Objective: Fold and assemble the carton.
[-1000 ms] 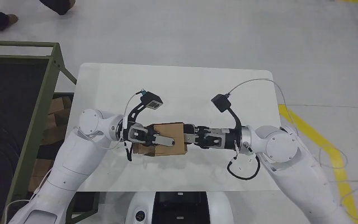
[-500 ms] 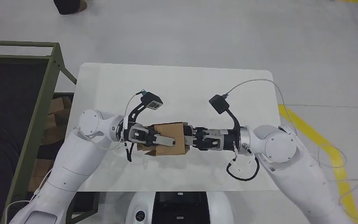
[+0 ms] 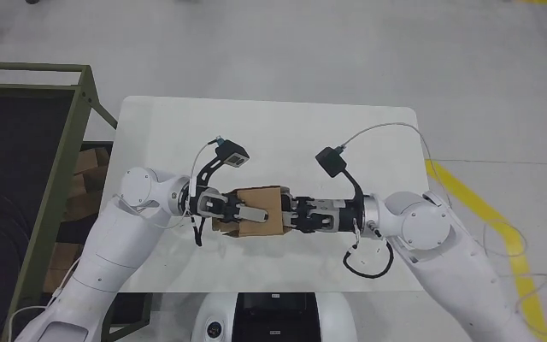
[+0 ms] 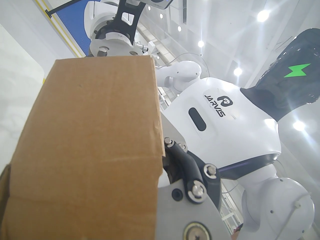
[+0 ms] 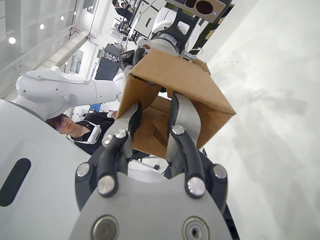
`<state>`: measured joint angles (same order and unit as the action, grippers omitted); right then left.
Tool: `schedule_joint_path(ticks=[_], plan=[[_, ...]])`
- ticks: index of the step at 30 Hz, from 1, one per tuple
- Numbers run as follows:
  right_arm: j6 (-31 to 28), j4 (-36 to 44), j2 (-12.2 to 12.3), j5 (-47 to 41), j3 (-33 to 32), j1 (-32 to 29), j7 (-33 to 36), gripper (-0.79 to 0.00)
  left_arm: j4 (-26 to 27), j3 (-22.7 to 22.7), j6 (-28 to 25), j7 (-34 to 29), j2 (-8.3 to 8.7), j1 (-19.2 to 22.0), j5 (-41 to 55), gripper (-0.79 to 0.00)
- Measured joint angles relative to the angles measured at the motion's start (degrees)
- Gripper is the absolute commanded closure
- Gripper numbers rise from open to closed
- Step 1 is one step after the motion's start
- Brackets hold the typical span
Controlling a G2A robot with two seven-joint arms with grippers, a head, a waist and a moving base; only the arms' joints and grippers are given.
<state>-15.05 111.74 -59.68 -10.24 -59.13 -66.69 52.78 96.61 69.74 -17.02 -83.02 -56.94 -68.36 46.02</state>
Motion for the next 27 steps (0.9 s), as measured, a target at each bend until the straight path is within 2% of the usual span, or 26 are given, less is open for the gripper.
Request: schedule_joint_path(ticks=[22, 24, 25, 26, 27], plan=[[-6.2, 2.2, 1.8, -3.5, -10.5, -9.4, -0.6, -0.342, -0.1, 0.8, 0.2, 0.0, -0.14, -0.5, -0.1, 0.000], [-6.8, 2.5, 1.9, -3.8, -11.1, -10.1, -1.1, -0.416, -0.1, 0.9, 0.3, 0.1, -0.16, -0.4, -0.2, 0.000], [-7.2, 2.7, 1.9, -3.7, -11.3, -10.5, -1.4, -0.520, -0.2, 0.9, 0.4, 0.2, -0.16, -0.4, -0.4, 0.000], [-7.8, 2.9, 2.0, -3.3, -11.6, -10.9, -1.9, -0.739, -0.2, 0.9, 0.6, 0.6, -0.16, -0.4, -0.8, 0.000], [-8.4, 3.0, 2.0, -2.8, -11.9, -11.1, -2.2, -0.785, 0.0, 1.0, 0.8, 0.8, -0.15, -0.3, -1.1, 0.000]])
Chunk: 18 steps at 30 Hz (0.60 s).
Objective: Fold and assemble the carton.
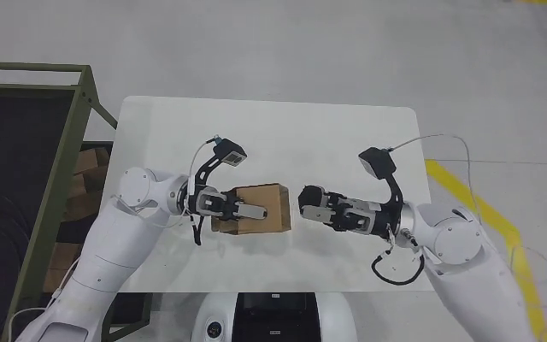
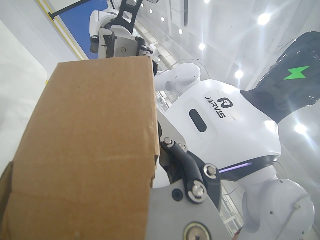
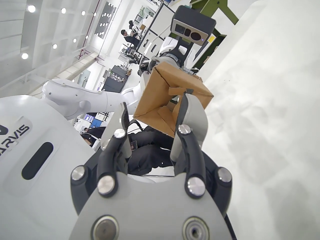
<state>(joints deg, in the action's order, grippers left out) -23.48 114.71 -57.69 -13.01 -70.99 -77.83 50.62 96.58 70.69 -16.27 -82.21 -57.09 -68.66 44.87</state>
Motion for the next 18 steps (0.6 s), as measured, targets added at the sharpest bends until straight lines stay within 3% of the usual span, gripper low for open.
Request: schedule_joint_path(ticks=[8, 18], plan=[[-6.1, 1.4, 0.4, 4.8, -3.6, -3.7, -3.3, -0.785, 3.3, 0.1, 1.8, 3.6, 0.16, 1.6, -7.9, 0.000], [-6.1, 1.5, 0.5, 4.5, -4.1, -4.4, -3.1, -0.785, 4.1, 0.2, 2.7, 4.8, 0.26, 2.4, -11.3, 0.000]])
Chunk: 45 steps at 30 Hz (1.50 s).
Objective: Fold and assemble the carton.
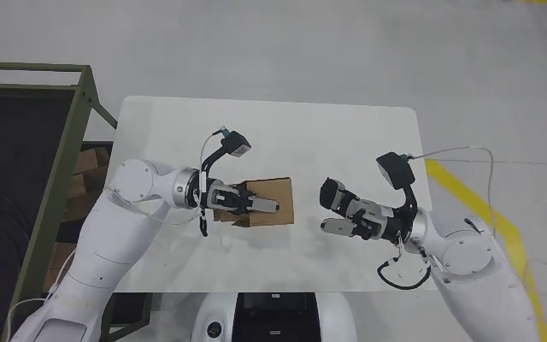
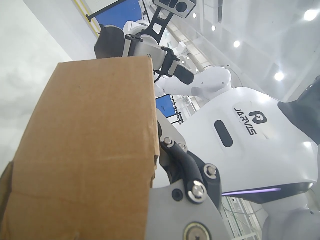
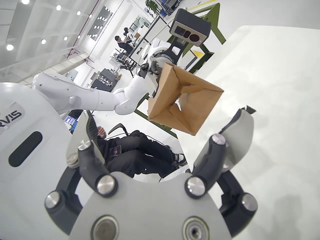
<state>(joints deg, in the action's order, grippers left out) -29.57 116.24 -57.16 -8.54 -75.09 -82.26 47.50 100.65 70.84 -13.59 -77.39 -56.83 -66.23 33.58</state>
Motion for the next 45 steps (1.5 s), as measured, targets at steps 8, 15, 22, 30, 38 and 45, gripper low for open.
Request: schedule_joint_path(ticks=[8, 15, 22, 30, 38, 45], plan=[[0.0, 0.0, 0.0, 0.0, 0.0, 0.0, 0.0, -0.785, 0.0, 0.0, 0.0, 0.0, 0.00, 0.0, 0.0, 0.000], [0.1, 0.5, 0.0, 0.8, 0.2, 0.0, -0.6, -0.785, 1.6, -0.2, 2.0, 1.8, 0.34, 1.2, -8.8, 0.000], [-1.0, 0.0, -0.1, 4.4, -0.1, -1.0, -4.2, -0.785, 5.1, 0.1, 1.0, -3.6, 1.35, 4.6, -22.5, 0.000], [-5.1, -0.9, 0.2, 4.0, -2.7, -4.6, -6.2, -0.785, 11.3, -4.2, -2.7, -10.6, 3.07, 9.9, -38.8, 0.000], [-4.8, -0.4, 0.3, 4.2, -3.5, -5.8, -6.6, -0.785, 13.7, -12.4, -2.7, -10.6, 5.33, 14.4, -44.9, 0.000], [-4.8, -0.4, 0.3, 4.2, -3.5, -5.8, -6.6, -0.785, 13.7, -12.3, -2.7, -10.6, 5.30, 14.3, -44.9, 0.000]])
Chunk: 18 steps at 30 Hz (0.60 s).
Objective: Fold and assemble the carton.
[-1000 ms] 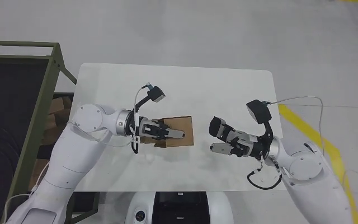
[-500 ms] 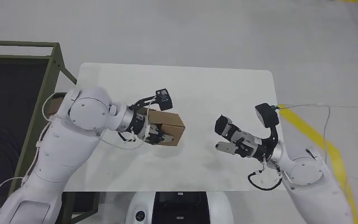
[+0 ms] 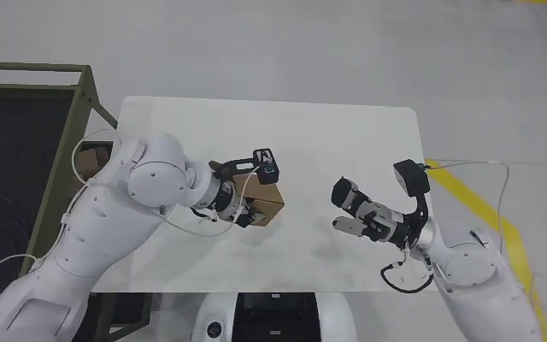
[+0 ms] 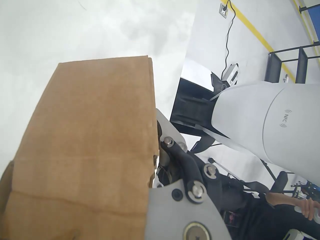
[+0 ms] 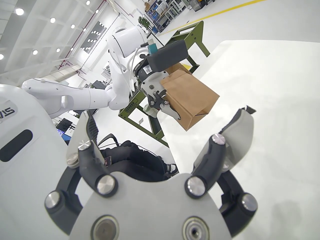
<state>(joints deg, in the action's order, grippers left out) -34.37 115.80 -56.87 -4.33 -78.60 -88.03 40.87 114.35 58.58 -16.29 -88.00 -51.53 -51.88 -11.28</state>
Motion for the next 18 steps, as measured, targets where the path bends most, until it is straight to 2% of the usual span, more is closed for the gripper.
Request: schedule_joint_path(ticks=[6, 10, 13, 18], plan=[[0.0, 0.0, 0.0, 0.0, 0.0, 0.0, 0.0, -0.785, 1.3, -1.9, -0.3, 0.3, 0.10, -0.4, -3.7, 0.000], [0.0, 0.0, 0.0, 0.0, 0.0, 0.0, 0.0, -0.785, 1.3, -5.7, -0.1, 0.1, 0.42, 2.4, -8.2, 0.000], [0.0, 0.0, 0.0, 0.0, 0.0, 0.0, 0.0, -0.785, 1.2, -9.9, -0.2, 0.2, 0.71, 5.7, -10.9, 0.000], [0.0, 0.0, 0.0, 0.0, 0.0, 0.0, 0.0, -0.785, 0.2, -21.0, 0.0, 0.0, 1.55, 13.2, -14.6, 0.000]])
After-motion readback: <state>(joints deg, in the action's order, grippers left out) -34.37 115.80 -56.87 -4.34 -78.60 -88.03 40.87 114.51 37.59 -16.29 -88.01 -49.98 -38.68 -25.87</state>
